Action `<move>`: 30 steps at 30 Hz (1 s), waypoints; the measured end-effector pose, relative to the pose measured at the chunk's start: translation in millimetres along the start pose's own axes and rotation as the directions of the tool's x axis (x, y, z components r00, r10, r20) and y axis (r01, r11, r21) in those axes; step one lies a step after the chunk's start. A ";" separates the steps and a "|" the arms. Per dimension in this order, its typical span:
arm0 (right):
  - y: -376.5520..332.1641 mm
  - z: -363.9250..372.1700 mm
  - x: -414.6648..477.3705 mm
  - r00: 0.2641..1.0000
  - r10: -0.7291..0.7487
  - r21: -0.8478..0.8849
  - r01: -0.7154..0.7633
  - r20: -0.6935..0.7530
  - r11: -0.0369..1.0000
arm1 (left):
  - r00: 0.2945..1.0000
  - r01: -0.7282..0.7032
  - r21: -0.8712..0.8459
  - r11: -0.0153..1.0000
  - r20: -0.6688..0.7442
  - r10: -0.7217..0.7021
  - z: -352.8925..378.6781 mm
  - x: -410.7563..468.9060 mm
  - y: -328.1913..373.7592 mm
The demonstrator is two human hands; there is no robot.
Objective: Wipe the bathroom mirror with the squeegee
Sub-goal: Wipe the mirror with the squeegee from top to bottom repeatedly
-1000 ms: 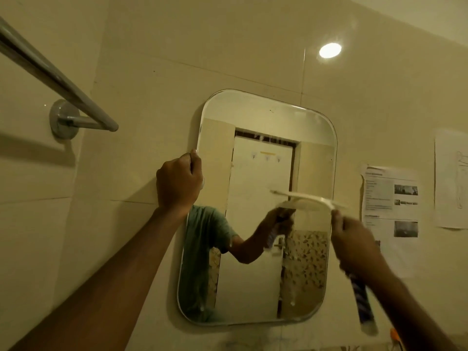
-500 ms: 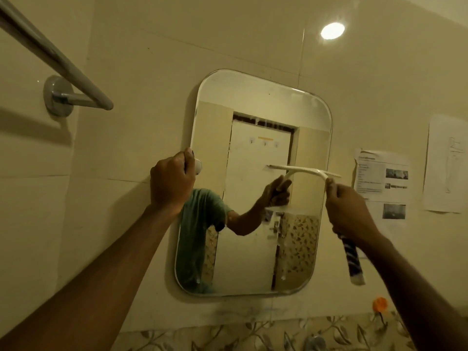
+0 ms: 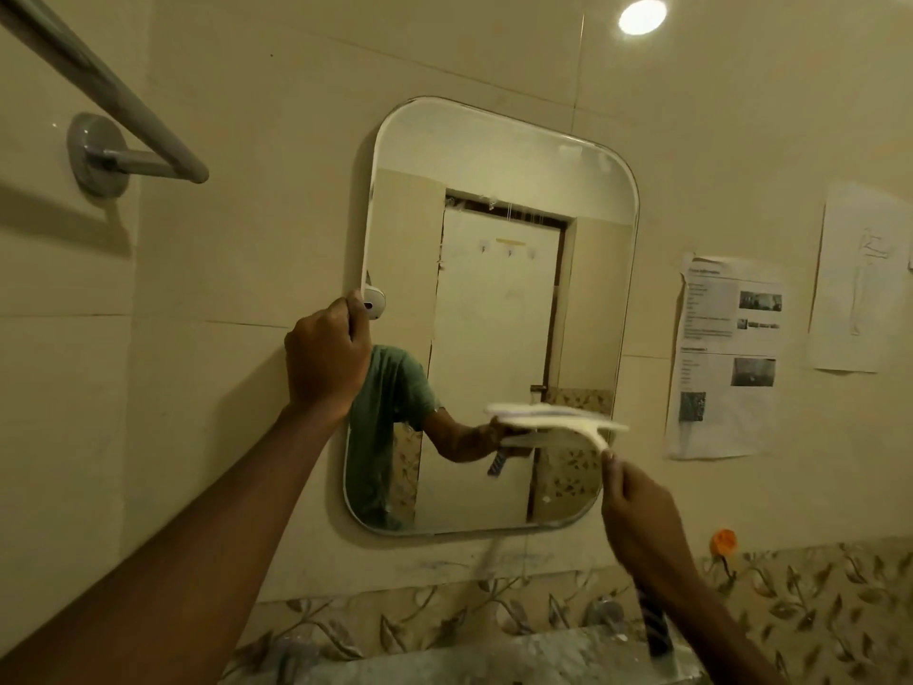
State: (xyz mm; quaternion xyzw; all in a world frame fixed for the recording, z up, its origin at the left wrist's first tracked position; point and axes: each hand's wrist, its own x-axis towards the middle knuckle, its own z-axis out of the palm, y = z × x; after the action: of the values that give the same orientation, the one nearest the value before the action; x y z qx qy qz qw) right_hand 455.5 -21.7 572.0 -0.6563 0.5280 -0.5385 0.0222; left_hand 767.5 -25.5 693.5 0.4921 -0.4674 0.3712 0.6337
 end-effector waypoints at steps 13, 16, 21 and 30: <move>29.5 40.7 -44.2 0.994 0.038 -0.075 -0.046 -0.098 0.996 | 0.999 -0.017 0.012 1.000 -0.029 0.018 2.3 -5.0 -3.7; 34.5 38.3 -54.2 0.998 0.056 -0.083 -0.059 -0.036 0.995 | 1.000 -0.004 -0.002 1.000 -0.019 0.004 1.5 -5.2 -3.8; 13.8 7.7 -10.0 0.995 -0.035 0.017 0.036 -0.095 0.999 | 1.000 -0.003 -0.014 1.000 -0.011 0.002 2.1 -5.2 -4.6; 46.3 41.1 -56.5 0.998 -0.005 -0.004 0.005 -0.055 1.000 | 1.000 0.017 -0.006 1.000 -0.014 -0.017 1.8 -6.8 -0.5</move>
State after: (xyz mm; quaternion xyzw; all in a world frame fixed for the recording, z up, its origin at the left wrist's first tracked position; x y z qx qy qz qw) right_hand 462.3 -23.8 488.5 -0.6424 0.5280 -0.5555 0.0050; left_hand 765.6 -27.4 687.0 0.4918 -0.4598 0.3679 0.6413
